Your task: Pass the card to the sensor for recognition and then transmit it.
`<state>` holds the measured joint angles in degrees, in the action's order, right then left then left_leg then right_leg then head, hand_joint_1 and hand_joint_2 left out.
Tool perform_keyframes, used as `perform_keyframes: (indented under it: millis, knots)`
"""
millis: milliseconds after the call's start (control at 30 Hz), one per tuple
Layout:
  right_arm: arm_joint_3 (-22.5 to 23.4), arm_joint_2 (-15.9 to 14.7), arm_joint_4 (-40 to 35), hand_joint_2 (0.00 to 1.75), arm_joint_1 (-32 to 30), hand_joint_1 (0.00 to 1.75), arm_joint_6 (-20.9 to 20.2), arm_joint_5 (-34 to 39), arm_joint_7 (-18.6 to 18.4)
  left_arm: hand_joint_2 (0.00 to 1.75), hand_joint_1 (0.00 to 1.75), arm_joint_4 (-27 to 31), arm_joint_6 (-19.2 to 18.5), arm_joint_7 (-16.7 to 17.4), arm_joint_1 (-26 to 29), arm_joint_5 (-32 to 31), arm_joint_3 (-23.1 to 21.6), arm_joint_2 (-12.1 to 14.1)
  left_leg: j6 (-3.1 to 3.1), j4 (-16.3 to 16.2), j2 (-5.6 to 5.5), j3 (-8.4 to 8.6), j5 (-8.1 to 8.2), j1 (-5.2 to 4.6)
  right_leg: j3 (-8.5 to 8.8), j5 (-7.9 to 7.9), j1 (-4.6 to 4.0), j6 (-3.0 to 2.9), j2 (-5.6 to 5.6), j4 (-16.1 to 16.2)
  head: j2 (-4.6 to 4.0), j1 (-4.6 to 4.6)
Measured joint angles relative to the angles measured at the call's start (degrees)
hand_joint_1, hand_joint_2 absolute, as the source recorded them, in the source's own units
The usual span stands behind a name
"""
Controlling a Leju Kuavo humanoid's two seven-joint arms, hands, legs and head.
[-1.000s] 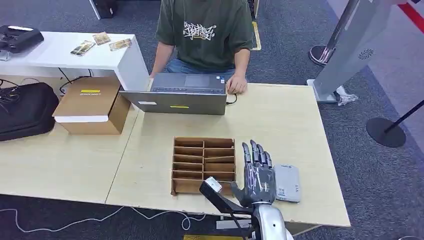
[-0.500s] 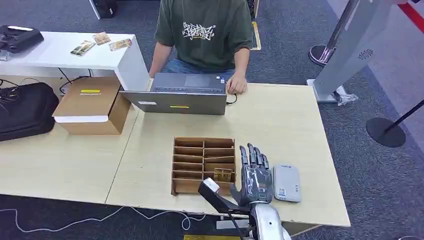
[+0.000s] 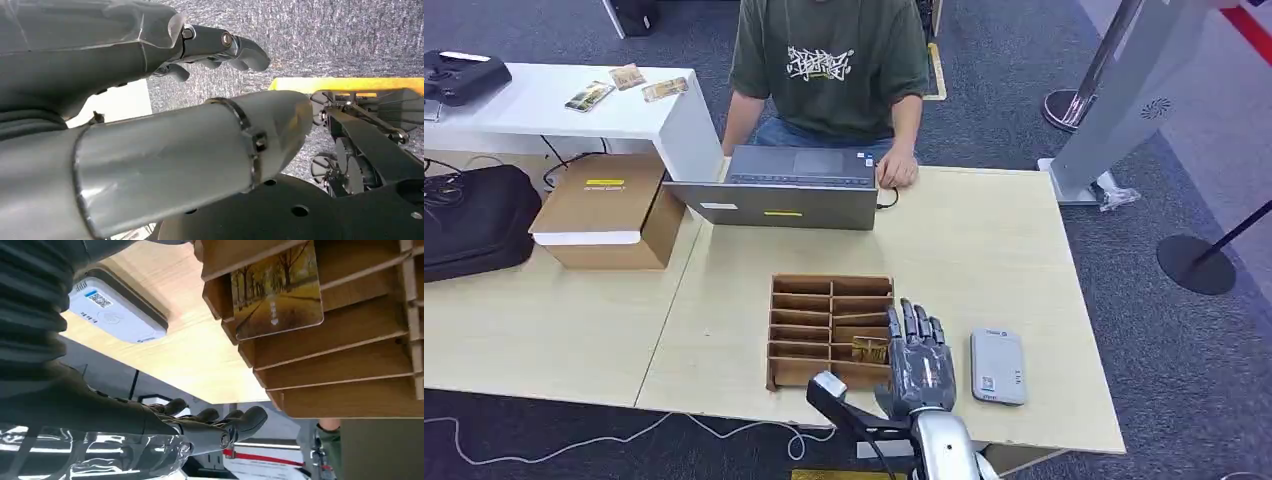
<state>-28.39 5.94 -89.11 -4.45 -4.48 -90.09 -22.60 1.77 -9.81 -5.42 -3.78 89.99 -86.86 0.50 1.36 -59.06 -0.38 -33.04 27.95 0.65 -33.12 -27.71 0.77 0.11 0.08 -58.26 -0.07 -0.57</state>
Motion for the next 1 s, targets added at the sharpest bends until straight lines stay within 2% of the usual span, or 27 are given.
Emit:
perform_keyframes:
  millis: [500, 700, 933, 967, 1000]
  knots:
    - [-3.0, -2.0, -1.1, 1.75, -0.5, 0.00, -1.2, 1.3, 1.4, 0.00, 0.00, 0.0, -0.2, 0.6, -0.1, 0.0, 0.9, 0.1, 0.00, 0.0, 0.01, 0.01, 0.00, 0.00, -0.01, 0.00, 0.00, 0.00, 0.01, 0.0, 0.00, 0.00]
    - [-3.6, -2.4, 2.4, 1.75, 0.4, 0.00, 1.4, 3.3, 4.2, 0.00, 0.00, 0.0, 0.0, 1.2, -0.1, 0.0, 1.3, 0.1, 0.00, 0.0, 0.00, -0.01, 0.00, 0.00, 0.00, 0.00, 0.00, 0.00, 0.01, 0.0, 0.00, 0.02]
    - [-4.5, -2.1, 7.3, 1.75, 2.5, 0.00, 3.5, 4.1, 5.6, 0.00, 0.00, 0.0, 0.0, 1.2, -0.2, 0.0, 1.3, 0.1, 0.00, 0.0, 0.00, -0.01, 0.00, 0.00, 0.00, 0.00, 0.00, 0.00, 0.00, 0.0, 0.00, 0.02]
    - [-4.5, -2.0, 7.8, 1.75, 2.7, 0.56, 3.5, 4.1, 5.7, 0.00, 0.00, 0.0, 0.0, 1.2, -0.2, 0.0, 1.3, 0.1, 0.00, 0.0, 0.00, 0.00, 0.00, 0.00, 0.00, 0.00, 0.00, 0.00, 0.00, 0.0, 0.00, 0.02]
    - [-4.5, -1.9, 8.3, 1.75, 2.9, 1.36, 3.5, 4.1, 5.7, 0.00, 0.00, 0.0, 0.0, 1.2, -0.2, 0.0, 1.3, 0.1, 0.00, 0.0, 0.00, 0.00, 0.00, 0.00, 0.00, 0.00, 0.00, 0.00, 0.00, 0.0, 0.00, 0.02]
